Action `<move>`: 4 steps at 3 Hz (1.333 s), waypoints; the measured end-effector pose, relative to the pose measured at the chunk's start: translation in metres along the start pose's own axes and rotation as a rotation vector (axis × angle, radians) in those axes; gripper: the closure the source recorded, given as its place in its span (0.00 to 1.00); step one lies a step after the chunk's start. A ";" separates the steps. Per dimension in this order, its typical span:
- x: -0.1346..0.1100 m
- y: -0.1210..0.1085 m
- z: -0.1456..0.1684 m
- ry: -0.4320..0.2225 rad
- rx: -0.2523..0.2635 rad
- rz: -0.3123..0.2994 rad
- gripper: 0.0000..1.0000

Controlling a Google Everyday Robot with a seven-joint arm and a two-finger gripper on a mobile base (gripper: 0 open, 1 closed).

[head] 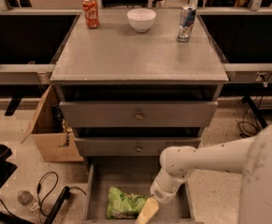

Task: Place green rice chip bag into bottom drawer

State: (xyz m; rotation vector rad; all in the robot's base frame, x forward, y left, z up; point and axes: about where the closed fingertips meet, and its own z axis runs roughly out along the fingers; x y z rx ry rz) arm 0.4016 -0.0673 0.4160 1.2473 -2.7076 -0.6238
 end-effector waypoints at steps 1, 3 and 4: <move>0.027 0.046 -0.043 0.051 0.034 0.055 0.00; 0.017 0.073 -0.225 0.014 0.297 0.221 0.00; 0.028 0.049 -0.287 -0.074 0.390 0.299 0.00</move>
Offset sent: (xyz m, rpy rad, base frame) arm 0.0051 -0.0313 0.3055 -0.3092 -0.2712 -0.1828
